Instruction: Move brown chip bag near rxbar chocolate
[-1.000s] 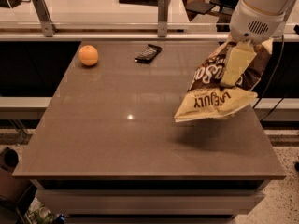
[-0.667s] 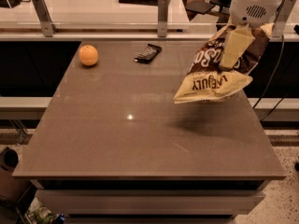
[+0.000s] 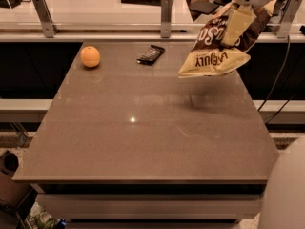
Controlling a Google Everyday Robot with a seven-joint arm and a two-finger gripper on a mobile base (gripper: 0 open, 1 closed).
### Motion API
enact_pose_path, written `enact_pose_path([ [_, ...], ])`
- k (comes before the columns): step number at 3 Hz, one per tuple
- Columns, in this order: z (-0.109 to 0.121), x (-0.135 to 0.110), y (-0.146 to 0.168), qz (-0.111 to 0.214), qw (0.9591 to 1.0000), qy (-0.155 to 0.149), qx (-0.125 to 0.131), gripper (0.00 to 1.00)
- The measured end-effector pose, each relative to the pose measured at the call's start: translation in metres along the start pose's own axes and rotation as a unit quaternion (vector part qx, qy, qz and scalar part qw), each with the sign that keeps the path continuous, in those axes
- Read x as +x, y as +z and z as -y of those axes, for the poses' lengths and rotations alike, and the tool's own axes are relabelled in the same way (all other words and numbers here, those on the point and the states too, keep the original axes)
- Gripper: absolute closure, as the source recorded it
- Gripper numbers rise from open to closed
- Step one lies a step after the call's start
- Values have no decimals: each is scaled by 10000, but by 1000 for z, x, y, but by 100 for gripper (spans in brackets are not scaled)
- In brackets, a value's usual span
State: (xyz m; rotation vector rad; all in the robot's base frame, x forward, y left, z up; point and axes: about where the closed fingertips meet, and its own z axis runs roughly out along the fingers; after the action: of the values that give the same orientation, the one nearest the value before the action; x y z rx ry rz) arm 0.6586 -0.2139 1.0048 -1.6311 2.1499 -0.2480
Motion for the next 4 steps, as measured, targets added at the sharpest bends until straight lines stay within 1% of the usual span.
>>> enact_pose_path([
  [1, 27, -4, 6, 255, 9988, 7, 425, 100],
  [2, 45, -7, 12, 527, 9945, 173, 885, 100],
  [3, 58, -16, 15, 686, 9909, 167, 1143, 100],
  [4, 58, -16, 15, 686, 9909, 167, 1143, 100],
])
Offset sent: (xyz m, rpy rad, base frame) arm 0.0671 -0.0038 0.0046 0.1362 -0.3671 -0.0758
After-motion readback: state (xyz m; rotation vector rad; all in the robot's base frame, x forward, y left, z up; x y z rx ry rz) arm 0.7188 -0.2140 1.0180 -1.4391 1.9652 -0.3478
